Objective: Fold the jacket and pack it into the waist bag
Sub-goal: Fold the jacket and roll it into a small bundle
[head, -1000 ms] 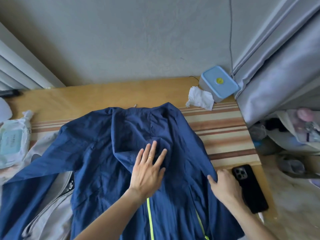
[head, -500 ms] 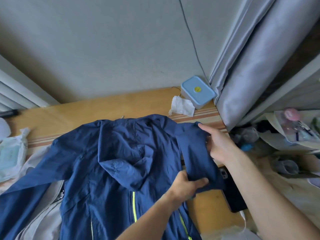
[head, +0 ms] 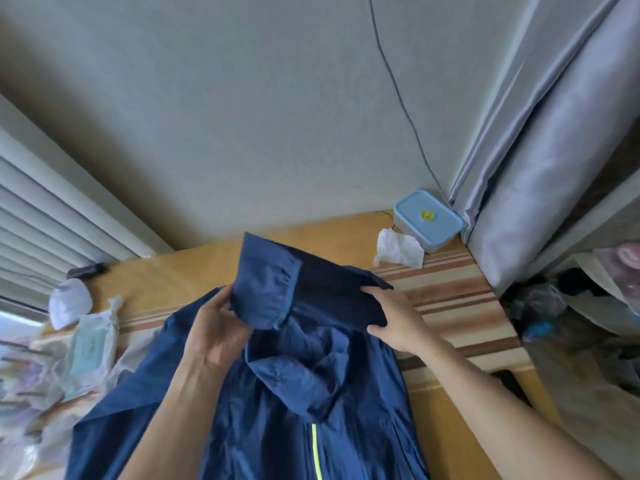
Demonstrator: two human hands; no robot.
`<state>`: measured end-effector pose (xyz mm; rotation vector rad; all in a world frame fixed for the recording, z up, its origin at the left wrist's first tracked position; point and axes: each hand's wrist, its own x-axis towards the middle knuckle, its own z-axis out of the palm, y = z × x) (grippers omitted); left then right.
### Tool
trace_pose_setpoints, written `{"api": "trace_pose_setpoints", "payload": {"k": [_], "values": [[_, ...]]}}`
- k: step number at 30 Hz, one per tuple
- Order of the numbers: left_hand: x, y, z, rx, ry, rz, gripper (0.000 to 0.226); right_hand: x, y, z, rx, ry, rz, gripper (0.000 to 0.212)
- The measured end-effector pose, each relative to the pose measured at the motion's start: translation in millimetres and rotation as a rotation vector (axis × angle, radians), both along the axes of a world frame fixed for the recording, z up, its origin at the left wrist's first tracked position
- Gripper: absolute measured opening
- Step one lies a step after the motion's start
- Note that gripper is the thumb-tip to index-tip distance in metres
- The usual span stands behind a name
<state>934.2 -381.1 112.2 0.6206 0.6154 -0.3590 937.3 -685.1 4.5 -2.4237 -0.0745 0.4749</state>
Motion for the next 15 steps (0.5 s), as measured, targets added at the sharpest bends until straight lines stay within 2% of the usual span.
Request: {"api": "trace_pose_setpoints", "payload": {"k": [1,2,4,5,7,9,10,12,14,15], "values": [[0,17,-9,-0.069,0.052,0.071,0.078,3,6,-5,-0.068,0.032,0.031,0.084],[-3,32,-19,-0.130,0.121,0.134,0.074,6,11,-9,-0.129,0.070,0.060,0.089],[-10,56,-45,-0.171,0.287,0.215,0.052,7,21,-21,-0.243,0.126,0.112,0.099],[-15,66,-59,-0.165,0.367,0.233,0.049,6,26,-28,-0.294,0.130,0.136,0.101],[-24,82,-84,-0.115,0.462,0.204,0.049,6,34,-41,-0.325,0.103,0.156,0.094],[-29,90,-96,0.020,0.523,0.111,0.059,12,36,-50,-0.232,0.093,0.098,0.073],[-30,93,-100,0.120,0.543,0.037,0.070,15,34,-53,-0.179,0.081,0.060,0.061],[-30,90,-103,0.455,0.573,-0.180,0.090,19,26,-55,-0.131,0.059,0.002,0.036],[-31,81,-111,0.959,0.549,-0.389,0.115,25,16,-53,-0.164,0.025,0.009,0.020],[-32,75,-118,1.220,0.475,-0.459,0.117,28,12,-52,-0.181,0.027,0.016,0.025]]}}
